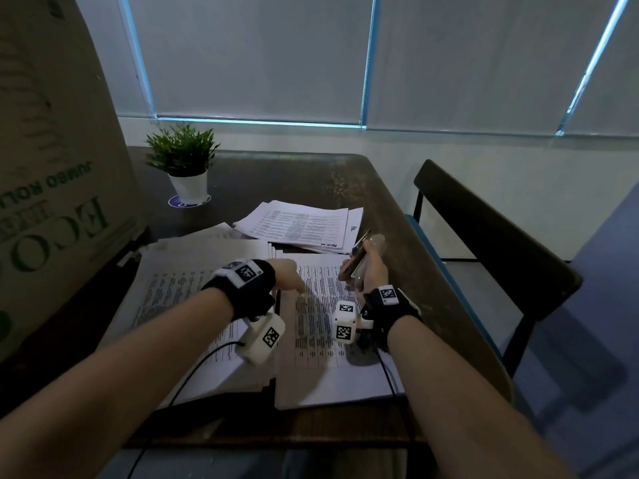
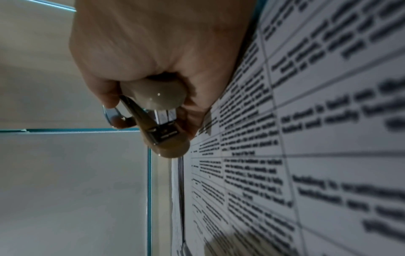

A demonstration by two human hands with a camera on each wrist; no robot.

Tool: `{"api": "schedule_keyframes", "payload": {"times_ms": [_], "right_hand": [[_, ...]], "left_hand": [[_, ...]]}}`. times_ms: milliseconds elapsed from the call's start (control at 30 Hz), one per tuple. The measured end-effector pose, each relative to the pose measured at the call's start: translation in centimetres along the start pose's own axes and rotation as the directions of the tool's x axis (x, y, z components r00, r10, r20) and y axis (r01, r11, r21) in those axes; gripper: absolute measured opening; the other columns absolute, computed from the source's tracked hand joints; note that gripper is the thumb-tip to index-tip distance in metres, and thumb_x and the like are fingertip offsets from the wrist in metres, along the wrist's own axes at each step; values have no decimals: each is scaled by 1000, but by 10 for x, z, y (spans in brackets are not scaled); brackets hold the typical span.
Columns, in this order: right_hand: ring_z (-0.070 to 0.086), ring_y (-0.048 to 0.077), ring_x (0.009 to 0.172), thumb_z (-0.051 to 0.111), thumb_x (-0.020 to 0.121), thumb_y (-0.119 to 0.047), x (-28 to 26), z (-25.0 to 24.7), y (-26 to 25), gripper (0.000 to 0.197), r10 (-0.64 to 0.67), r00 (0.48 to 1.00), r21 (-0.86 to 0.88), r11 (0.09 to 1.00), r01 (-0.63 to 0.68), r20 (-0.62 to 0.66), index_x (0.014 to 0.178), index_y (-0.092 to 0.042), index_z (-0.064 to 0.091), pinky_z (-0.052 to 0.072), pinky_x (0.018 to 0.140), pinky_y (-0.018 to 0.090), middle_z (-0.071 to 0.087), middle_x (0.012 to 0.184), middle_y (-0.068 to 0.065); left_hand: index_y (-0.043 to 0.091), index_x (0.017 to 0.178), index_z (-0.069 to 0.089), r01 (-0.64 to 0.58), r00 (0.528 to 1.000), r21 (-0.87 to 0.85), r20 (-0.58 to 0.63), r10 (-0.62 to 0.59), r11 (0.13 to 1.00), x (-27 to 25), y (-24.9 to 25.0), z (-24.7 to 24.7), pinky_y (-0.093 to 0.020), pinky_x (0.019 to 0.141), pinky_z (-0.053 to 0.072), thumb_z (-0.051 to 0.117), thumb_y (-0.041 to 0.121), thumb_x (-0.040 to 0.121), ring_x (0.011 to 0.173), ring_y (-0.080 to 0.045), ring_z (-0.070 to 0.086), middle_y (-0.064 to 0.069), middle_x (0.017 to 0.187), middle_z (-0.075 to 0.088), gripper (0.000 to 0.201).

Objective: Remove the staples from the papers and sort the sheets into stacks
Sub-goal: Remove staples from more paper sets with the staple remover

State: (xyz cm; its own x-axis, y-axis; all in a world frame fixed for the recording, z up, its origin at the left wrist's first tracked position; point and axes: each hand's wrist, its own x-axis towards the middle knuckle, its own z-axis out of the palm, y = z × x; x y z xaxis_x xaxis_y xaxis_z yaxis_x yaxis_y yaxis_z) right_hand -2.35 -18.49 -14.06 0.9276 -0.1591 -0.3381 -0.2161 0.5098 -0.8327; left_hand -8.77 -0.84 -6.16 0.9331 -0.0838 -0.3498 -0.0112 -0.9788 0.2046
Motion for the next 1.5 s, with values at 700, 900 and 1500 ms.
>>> {"api": "schedule_keyframes", "payload": {"times_ms": [700,900,1500], "right_hand": [[65,21,62,63,89,-51,5,-5,1,46,10,1000,14,1000,-10,20,100,-6,66,48,57,27,69,75,11],[67,20,62,63,87,-53,4,-3,3,48,-1,1000,16,1000,1,2,98,-6,67,50,62,30,71,73,10],[63,13,97,60,95,-36,-77,46,-117,39,-631,765,-103,759,643,130,127,-14,53,47,78,23,65,109,0]], "left_hand": [[-4,105,62,-94,908,-524,-393,-142,846,33,3,17,-33,79,43,38,5,96,102,-36,57,-20,102,61,27],[7,150,-5,-85,960,-434,-277,-43,897,29,16,20,-26,52,39,35,1,96,78,-28,55,-30,125,52,67],[6,83,51,-483,690,-401,-722,56,778,-7,51,-2,-28,65,35,43,12,98,77,-24,51,-6,81,55,18]]}}
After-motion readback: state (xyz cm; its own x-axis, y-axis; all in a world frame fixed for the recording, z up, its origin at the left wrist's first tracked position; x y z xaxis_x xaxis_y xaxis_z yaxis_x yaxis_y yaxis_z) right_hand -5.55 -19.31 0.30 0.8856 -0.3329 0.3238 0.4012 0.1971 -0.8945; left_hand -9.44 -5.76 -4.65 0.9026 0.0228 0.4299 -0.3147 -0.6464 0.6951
